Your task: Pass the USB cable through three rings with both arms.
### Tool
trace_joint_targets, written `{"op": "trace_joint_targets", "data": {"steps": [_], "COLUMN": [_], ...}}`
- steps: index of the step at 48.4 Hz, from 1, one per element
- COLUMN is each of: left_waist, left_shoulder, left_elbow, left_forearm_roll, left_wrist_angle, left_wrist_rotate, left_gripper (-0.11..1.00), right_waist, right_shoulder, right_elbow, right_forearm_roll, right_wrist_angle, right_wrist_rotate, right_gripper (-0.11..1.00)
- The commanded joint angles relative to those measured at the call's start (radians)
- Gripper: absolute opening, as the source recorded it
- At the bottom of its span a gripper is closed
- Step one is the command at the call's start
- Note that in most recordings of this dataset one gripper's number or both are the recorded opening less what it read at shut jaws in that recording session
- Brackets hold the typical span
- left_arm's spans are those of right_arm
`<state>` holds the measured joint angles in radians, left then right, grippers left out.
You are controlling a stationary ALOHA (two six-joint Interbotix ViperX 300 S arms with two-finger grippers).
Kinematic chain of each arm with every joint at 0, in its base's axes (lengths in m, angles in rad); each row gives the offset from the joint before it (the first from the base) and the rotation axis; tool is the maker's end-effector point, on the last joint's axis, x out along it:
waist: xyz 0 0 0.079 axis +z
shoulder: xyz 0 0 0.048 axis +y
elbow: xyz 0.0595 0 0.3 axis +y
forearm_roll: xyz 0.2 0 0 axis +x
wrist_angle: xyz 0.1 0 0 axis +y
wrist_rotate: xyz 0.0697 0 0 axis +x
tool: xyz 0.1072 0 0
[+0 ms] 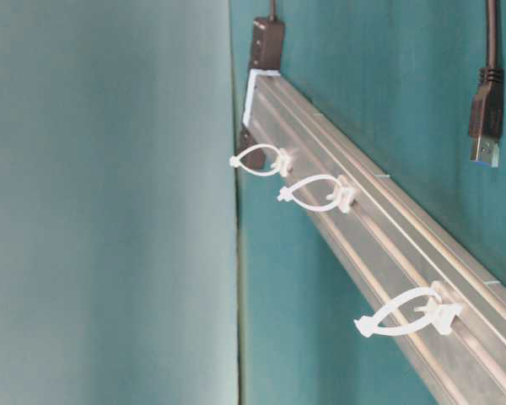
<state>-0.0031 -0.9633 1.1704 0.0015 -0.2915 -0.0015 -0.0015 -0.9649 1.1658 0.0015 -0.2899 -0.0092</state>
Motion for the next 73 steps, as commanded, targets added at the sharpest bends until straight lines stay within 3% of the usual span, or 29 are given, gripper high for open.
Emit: {"op": "trace_joint_targets", "data": {"steps": [1,6,10,16,25,36,51,60,67,73], "left_waist": [-0.017,-0.017,-0.023,-0.038,-0.043,-0.044,-0.040,-0.038,-0.038,-0.037], "left_shoulder": [0.008,0.020,0.028,0.037,0.037,0.043,0.051,0.041,0.034,0.034], "left_elbow": [-0.075,-0.120,-0.149,-0.169,-0.181,-0.193,-0.193,-0.195,-0.195,-0.196], "left_forearm_roll": [0.017,0.018,0.018,0.018,0.018,0.018,0.018,0.018,0.018,0.018], "left_wrist_angle": [-0.006,0.012,0.041,0.101,0.127,0.127,0.135,0.144,0.160,0.160], "left_wrist_rotate": [-0.021,-0.021,-0.023,-0.025,-0.028,-0.080,-0.077,-0.075,-0.072,-0.072], "left_gripper": [0.14,0.03,-0.01,-0.01,-0.01,-0.01,-0.01,-0.01,-0.01,-0.01], "right_waist": [-0.002,-0.017,-0.035,-0.048,-0.052,-0.051,0.014,0.052,0.061,0.080], "right_shoulder": [0.006,0.011,0.012,0.014,0.048,0.198,0.502,0.676,0.758,0.793], "right_elbow": [-0.006,-0.028,-0.046,-0.086,-0.178,-0.302,-0.468,-0.623,-0.690,-0.703], "right_forearm_roll": [0.008,0.106,0.143,0.149,0.149,0.149,0.143,0.061,0.054,0.054], "right_wrist_angle": [-0.006,0.060,0.138,0.281,0.525,0.761,1.011,1.207,1.272,1.259], "right_wrist_rotate": [0.028,0.048,0.067,0.098,0.209,0.321,0.307,0.232,0.193,0.190], "right_gripper": [0.09,0.01,0.00,0.00,0.00,0.00,0.00,0.00,0.00,0.01]}}
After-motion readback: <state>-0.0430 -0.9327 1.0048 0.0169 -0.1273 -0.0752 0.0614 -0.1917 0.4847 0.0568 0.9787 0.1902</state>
